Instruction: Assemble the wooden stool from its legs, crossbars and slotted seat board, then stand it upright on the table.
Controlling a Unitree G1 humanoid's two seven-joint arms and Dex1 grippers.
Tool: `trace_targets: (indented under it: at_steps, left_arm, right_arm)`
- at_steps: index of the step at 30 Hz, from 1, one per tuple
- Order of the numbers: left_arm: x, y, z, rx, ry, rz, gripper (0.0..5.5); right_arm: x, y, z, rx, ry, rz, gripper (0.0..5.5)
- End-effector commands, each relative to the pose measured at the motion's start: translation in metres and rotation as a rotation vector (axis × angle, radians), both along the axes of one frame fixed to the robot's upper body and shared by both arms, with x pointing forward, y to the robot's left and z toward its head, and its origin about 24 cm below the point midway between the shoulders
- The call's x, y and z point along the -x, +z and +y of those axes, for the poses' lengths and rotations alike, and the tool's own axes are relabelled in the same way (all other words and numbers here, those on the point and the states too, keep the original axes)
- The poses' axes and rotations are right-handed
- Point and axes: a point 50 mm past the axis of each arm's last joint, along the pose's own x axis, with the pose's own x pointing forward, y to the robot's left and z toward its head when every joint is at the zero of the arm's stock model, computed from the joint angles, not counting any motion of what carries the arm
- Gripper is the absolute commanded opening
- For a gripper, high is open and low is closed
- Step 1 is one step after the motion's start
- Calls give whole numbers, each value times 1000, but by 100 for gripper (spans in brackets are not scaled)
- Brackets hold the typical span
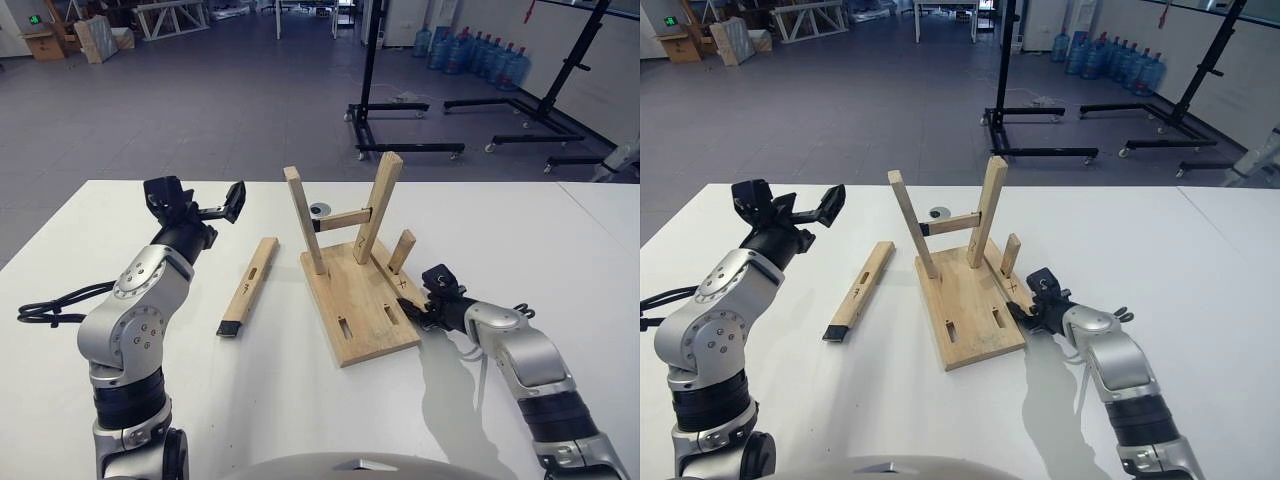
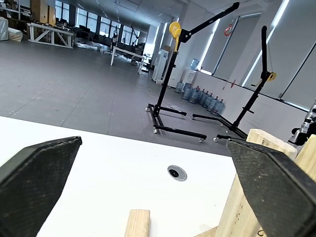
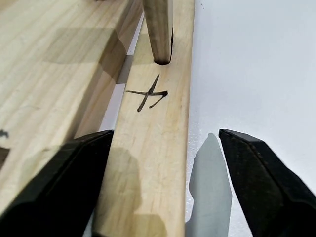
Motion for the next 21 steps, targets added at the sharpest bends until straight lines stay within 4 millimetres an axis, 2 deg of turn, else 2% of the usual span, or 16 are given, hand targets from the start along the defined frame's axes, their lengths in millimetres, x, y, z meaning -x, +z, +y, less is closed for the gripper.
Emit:
trace_targets:
  at_steps: [1, 8, 14, 16, 19, 20, 21]
  left_arm:
    - [-1, 2, -1, -1, 3, -13, 540]
    - [-4, 3, -1, 0, 6, -22, 540]
    - [-5, 4, 2, 3, 13, -28, 540]
    - [-2, 2, 2, 34, -10, -26, 540]
    - [1, 8, 14, 147, -68, -63, 540]
    - [3, 14, 19, 171, -124, -85, 540]
    - [6, 23, 22, 231, -222, -118, 540]
  right_arm:
    - [11, -18, -2, -25, -69, 170, 319]
    - [17, -27, -4, -28, -115, 278, 210]
    - [12, -13, -20, -39, -142, 252, 204]
    - [4, 2, -32, -118, -194, 205, 204]
    - [-10, 34, -78, -183, -311, 91, 204]
    - [-14, 52, -95, -209, -322, 9, 204]
    - [-19, 79, -105, -239, -274, -131, 204]
